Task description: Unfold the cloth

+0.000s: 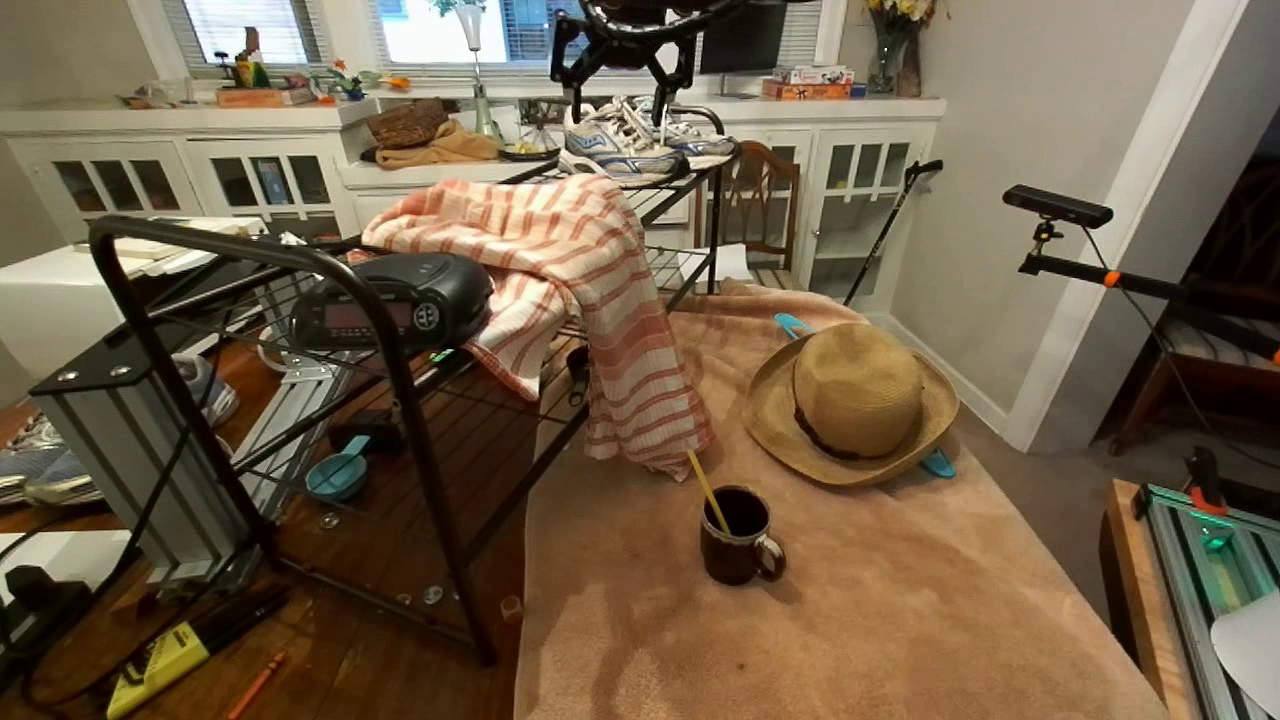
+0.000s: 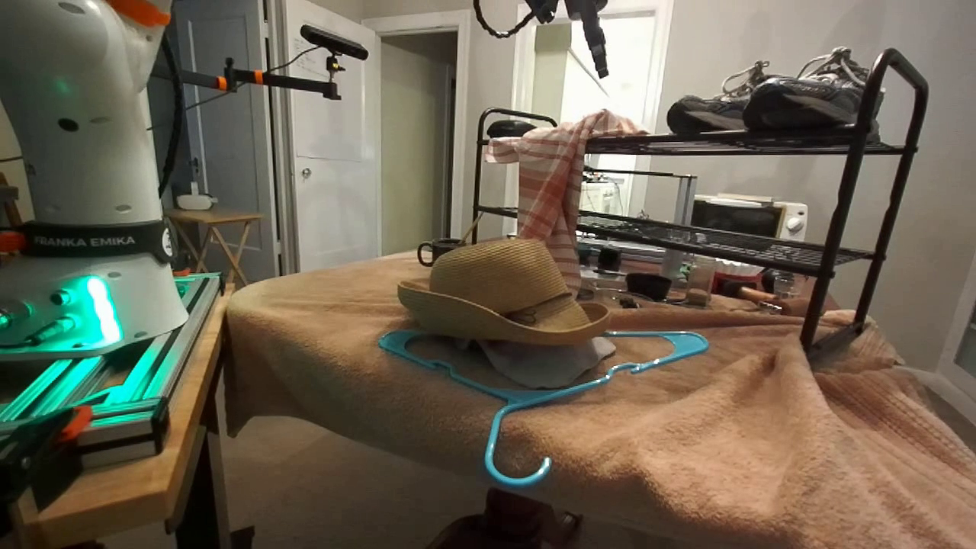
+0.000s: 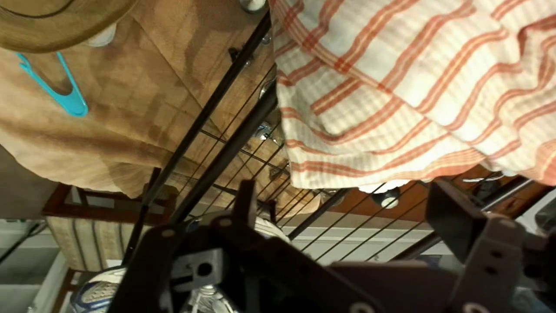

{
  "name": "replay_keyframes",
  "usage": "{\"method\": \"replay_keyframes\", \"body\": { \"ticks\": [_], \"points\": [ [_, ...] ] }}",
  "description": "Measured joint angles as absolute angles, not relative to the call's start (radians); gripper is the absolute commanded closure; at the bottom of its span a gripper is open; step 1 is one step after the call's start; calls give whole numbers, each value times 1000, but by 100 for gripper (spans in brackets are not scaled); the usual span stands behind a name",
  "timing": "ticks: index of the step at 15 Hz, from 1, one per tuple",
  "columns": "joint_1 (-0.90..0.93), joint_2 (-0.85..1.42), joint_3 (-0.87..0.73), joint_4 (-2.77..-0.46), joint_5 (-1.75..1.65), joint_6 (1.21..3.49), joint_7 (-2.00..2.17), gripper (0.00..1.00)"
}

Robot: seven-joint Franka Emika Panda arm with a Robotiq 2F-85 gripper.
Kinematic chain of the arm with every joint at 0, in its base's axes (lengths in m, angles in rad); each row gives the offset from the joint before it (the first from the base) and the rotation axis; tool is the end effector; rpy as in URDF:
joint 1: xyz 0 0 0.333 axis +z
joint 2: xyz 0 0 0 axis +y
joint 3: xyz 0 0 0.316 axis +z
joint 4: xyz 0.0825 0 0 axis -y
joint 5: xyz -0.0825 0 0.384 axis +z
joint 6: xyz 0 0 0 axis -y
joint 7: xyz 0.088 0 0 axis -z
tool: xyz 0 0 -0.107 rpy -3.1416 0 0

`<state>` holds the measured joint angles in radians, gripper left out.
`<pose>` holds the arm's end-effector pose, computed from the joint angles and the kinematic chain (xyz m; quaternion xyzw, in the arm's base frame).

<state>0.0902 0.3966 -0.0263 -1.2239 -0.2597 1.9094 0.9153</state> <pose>0.7002 0.0303 0.5811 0.9041 -0.3806 0.1880 0.0492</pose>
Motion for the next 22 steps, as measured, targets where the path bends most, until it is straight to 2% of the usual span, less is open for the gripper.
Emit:
{"method": "replay_keyframes", "body": {
  "ticks": [8, 19, 20, 21, 22],
  "points": [
    [89, 585, -56, -1013, -235, 1843, 1088, 0],
    [55, 707, -59, -893, -223, 1791, 1191, 0],
    [53, 714, -59, -886, -223, 1774, 1193, 8],
    [53, 721, -59, -878, -223, 1760, 1193, 26],
    [53, 728, -59, -869, -223, 1748, 1194, 34]
  ]
}}
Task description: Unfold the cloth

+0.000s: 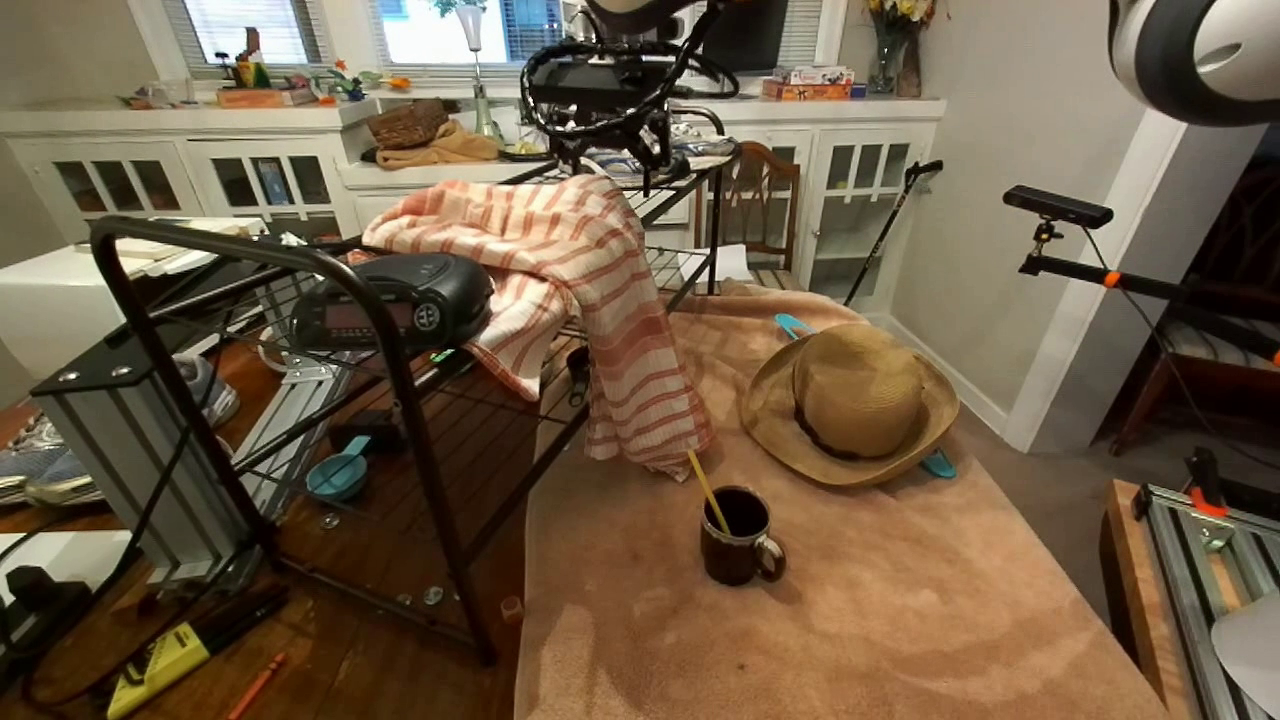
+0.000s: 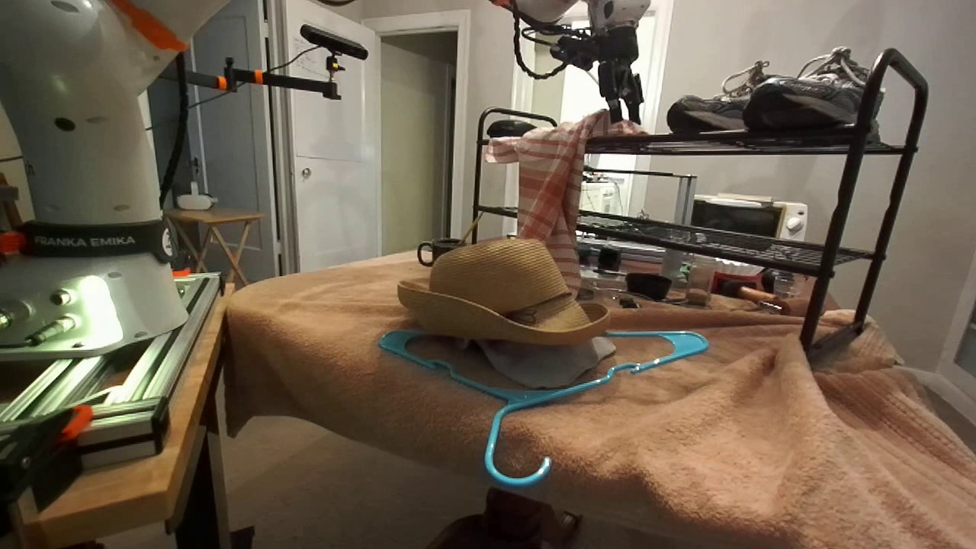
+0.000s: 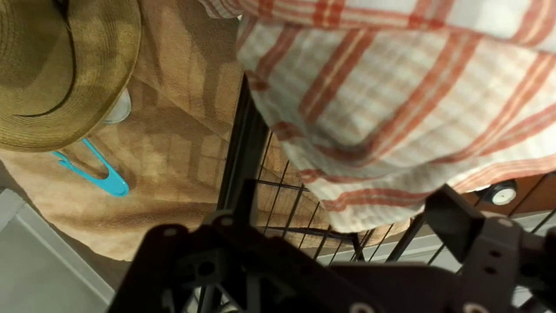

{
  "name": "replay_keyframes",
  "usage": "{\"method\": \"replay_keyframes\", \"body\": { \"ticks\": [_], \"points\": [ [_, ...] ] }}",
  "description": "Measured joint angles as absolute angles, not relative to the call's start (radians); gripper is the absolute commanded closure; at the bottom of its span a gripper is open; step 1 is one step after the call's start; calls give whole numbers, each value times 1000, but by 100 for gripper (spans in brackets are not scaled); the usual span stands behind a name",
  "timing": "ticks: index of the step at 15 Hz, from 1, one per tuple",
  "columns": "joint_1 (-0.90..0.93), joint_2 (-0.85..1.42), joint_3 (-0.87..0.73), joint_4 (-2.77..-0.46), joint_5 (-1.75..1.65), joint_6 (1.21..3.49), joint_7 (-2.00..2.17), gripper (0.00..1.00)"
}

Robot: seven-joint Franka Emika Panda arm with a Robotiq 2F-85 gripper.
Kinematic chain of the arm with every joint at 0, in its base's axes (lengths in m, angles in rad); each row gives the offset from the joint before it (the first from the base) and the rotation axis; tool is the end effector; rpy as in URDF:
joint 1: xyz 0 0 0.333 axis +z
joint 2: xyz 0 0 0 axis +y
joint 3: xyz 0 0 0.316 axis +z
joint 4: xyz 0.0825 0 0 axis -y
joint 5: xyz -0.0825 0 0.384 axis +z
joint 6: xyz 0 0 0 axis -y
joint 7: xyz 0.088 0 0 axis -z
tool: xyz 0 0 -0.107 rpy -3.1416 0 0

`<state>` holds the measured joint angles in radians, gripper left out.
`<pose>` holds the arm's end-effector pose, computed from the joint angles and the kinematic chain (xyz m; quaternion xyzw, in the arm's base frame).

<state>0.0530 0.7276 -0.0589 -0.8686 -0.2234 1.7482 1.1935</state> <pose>0.7609 -0.0066 0.4979 0.8272 -0.5413 0.1361 0.0646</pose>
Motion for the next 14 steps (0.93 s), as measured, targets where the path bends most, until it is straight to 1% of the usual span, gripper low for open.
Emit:
{"method": "replay_keyframes", "body": {
  "ticks": [2, 8, 9, 14],
  "points": [
    [53, 739, -58, -855, -223, 1733, 1194, 51],
    [53, 765, -52, -815, -222, 1727, 1194, 96],
    [53, 768, -51, -809, -222, 1727, 1194, 100],
    [57, 772, -50, -775, -222, 1727, 1194, 99]
  ]
}}
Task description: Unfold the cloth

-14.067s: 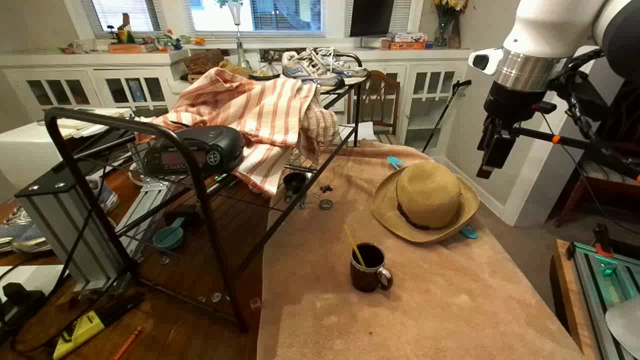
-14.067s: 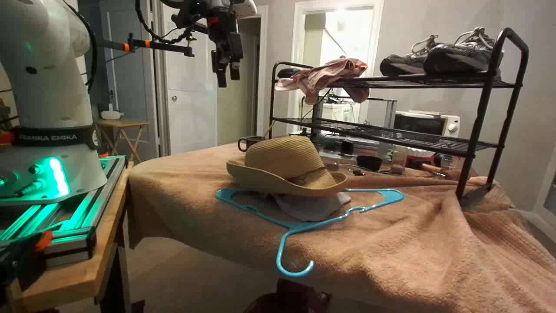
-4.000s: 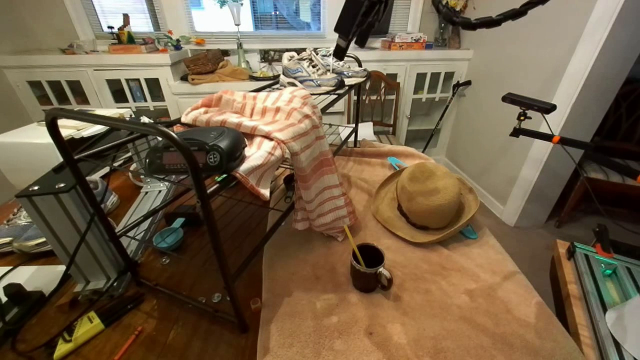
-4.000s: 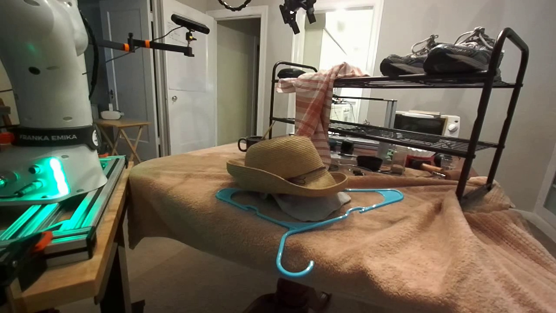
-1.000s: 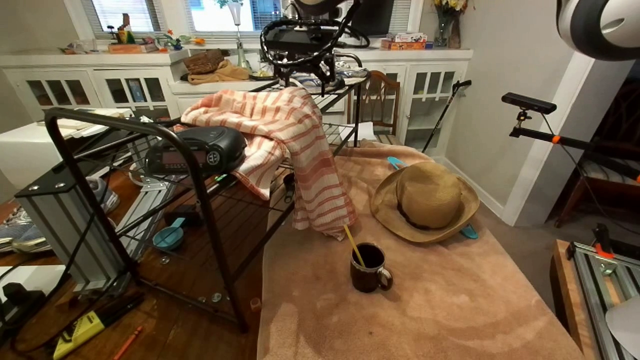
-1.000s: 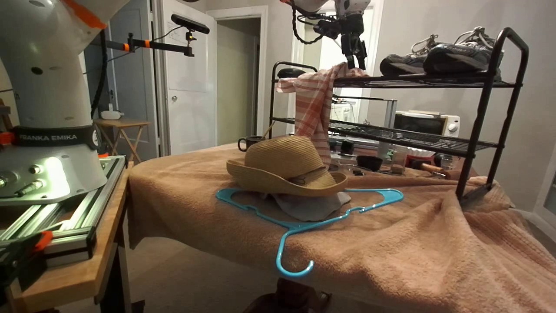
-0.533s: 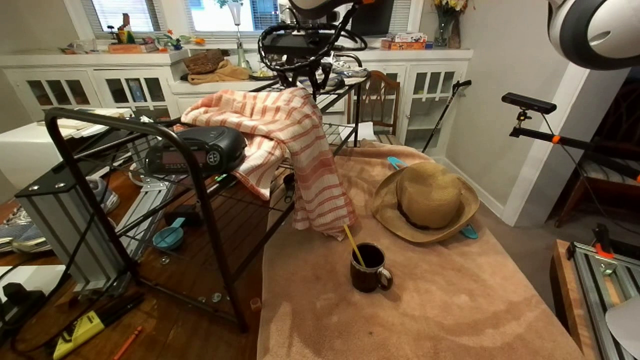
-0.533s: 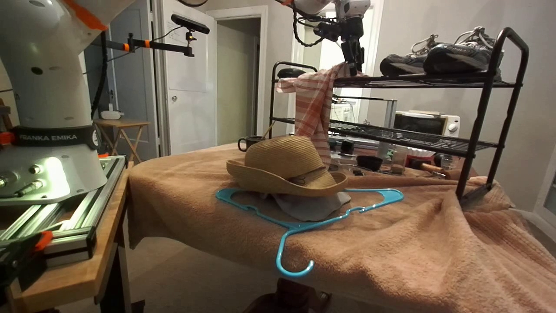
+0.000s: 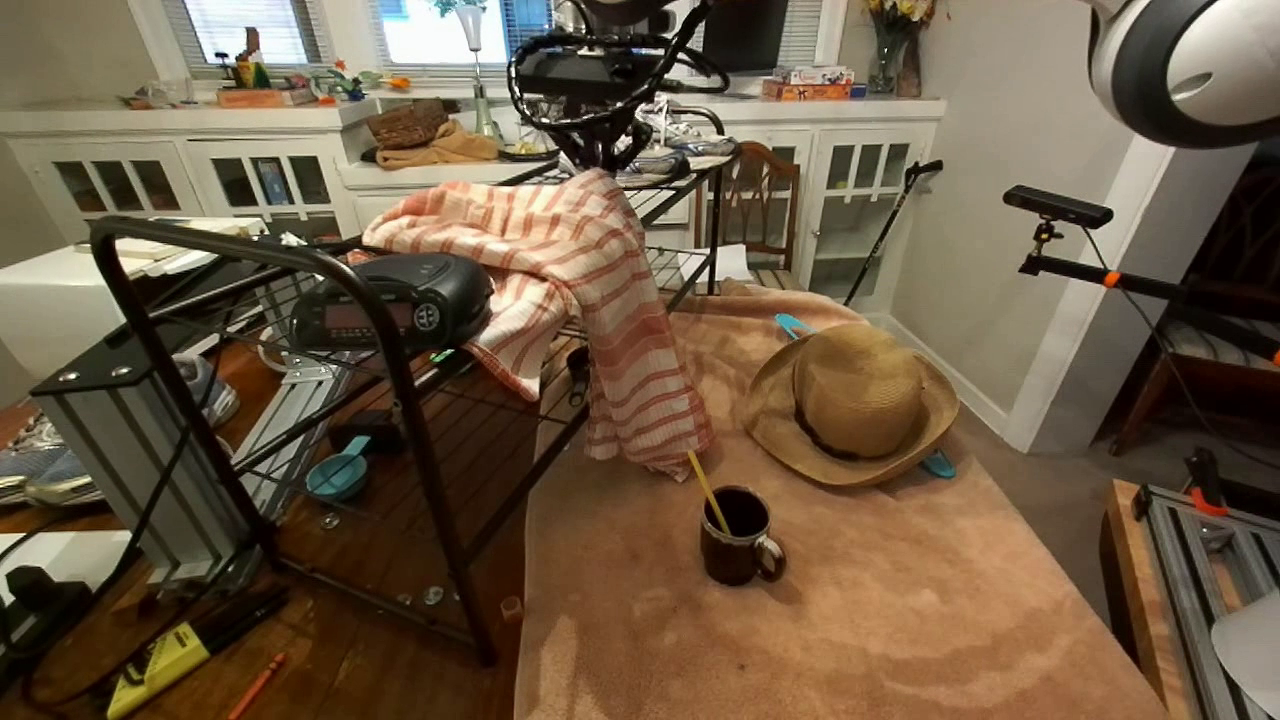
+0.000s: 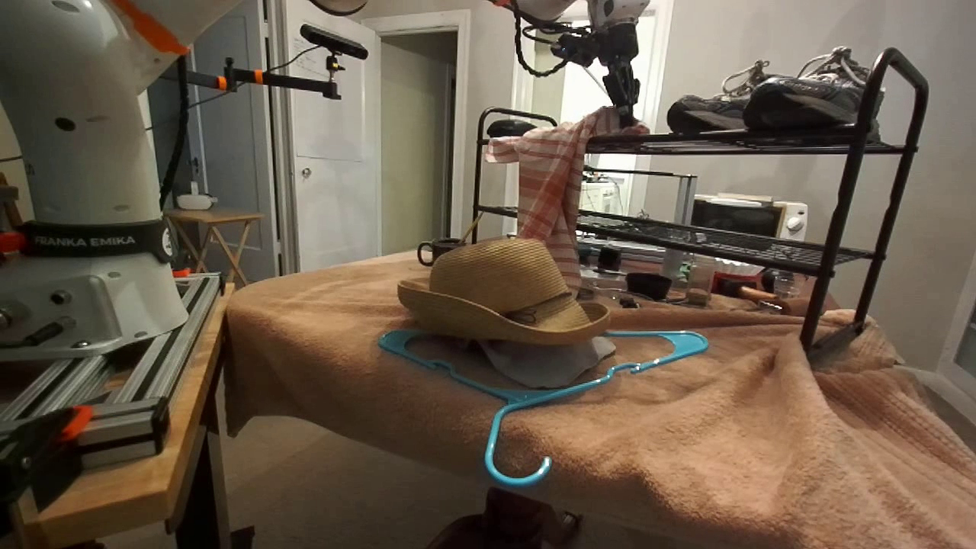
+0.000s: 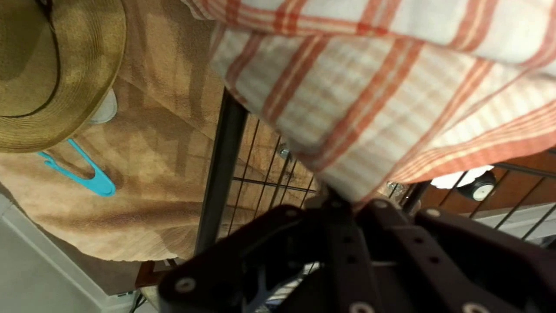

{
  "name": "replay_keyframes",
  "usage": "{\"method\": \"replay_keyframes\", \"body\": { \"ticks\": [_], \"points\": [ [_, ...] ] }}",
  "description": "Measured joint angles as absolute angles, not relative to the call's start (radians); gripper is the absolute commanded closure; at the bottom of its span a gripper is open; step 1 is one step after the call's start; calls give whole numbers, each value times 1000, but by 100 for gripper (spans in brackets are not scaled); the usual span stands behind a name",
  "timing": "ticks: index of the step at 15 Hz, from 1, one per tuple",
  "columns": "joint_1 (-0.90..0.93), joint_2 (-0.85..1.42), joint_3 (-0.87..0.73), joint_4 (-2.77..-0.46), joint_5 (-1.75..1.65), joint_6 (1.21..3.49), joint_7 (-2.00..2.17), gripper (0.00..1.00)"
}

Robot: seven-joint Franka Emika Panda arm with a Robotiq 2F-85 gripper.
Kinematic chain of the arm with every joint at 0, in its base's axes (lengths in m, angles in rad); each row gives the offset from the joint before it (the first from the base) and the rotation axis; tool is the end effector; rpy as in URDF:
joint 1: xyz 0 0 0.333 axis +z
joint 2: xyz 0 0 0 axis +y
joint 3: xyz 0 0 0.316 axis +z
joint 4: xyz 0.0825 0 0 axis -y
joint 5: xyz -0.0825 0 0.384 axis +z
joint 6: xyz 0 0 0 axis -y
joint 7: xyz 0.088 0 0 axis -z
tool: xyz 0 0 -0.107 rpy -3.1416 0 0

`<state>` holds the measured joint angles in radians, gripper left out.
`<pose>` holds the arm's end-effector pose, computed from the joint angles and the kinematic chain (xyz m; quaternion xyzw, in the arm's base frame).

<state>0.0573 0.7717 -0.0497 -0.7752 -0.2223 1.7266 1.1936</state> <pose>0.7671 0.0024 0.5074 0.8278 -0.5389 0.1463 0.0539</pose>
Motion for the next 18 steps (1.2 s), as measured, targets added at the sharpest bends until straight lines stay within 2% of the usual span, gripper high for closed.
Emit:
{"method": "replay_keyframes", "body": {
  "ticks": [11, 18],
  "points": [
    [96, 710, -44, -712, -227, 1727, 1129, 99],
    [119, 669, 37, -720, -212, 1725, 941, 99]
  ]
}}
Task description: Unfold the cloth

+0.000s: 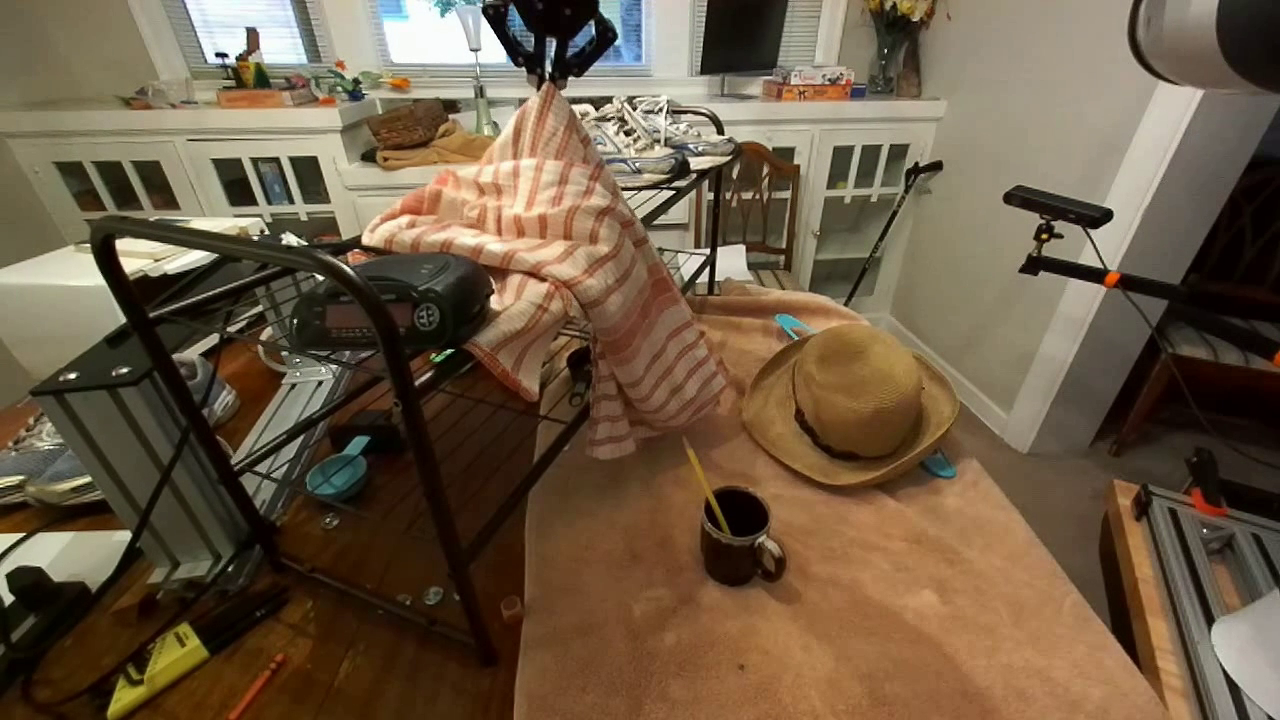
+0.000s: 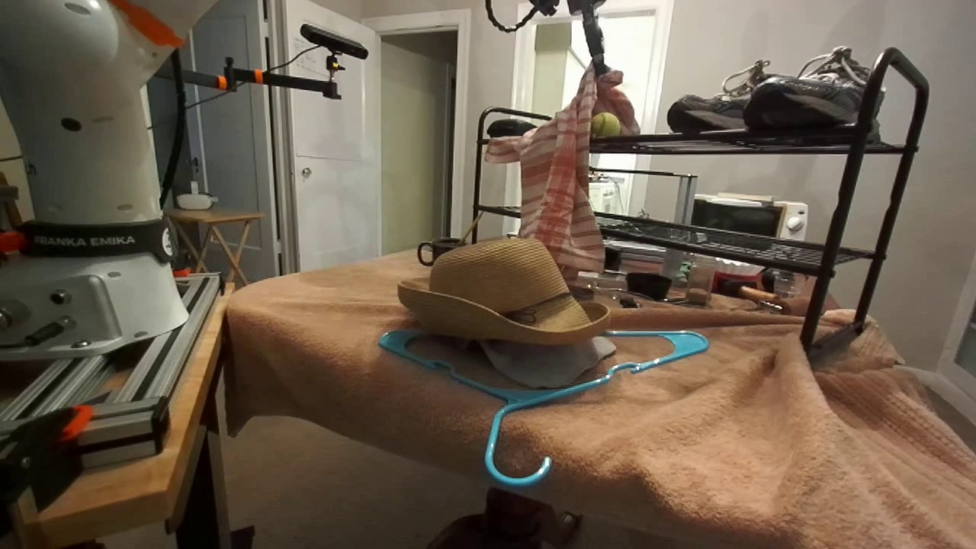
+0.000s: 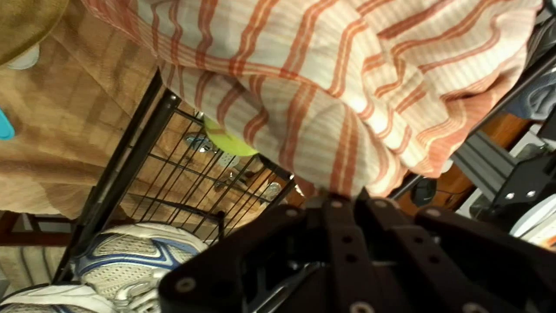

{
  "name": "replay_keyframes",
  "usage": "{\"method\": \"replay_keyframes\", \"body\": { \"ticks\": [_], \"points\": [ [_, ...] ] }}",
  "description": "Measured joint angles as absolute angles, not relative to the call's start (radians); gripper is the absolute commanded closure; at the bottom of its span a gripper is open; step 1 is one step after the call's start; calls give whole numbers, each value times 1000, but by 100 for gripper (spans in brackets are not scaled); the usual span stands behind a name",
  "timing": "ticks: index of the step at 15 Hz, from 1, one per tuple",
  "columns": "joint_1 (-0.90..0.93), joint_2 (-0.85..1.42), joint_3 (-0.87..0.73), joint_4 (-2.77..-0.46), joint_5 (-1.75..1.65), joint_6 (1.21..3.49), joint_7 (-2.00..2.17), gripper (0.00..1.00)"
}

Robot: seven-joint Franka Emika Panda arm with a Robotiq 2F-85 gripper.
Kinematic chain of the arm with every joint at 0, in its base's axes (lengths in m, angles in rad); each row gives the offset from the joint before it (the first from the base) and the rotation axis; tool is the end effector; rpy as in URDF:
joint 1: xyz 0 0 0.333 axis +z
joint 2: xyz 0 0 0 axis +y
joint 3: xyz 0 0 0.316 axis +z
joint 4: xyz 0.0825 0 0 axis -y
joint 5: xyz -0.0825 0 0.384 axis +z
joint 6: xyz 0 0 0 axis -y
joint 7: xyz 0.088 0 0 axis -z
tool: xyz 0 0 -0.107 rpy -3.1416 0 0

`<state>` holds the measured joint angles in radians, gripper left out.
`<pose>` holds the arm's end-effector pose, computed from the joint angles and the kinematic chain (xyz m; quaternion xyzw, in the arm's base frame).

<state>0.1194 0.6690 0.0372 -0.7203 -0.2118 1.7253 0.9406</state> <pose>0.7370 0.0843 0.6099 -0.9043 0.3817 -0.1912 0.0055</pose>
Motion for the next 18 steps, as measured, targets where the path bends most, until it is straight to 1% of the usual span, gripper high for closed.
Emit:
{"method": "replay_keyframes", "body": {
  "ticks": [8, 16, 17, 18],
  "points": [
    [118, 670, 125, -781, -203, 1710, 790, 99],
    [117, 676, 165, -876, -194, 1708, 666, 99],
    [120, 677, 165, -887, -199, 1709, 652, 74],
    [122, 677, 165, -899, -204, 1712, 639, 69]
  ]
}}
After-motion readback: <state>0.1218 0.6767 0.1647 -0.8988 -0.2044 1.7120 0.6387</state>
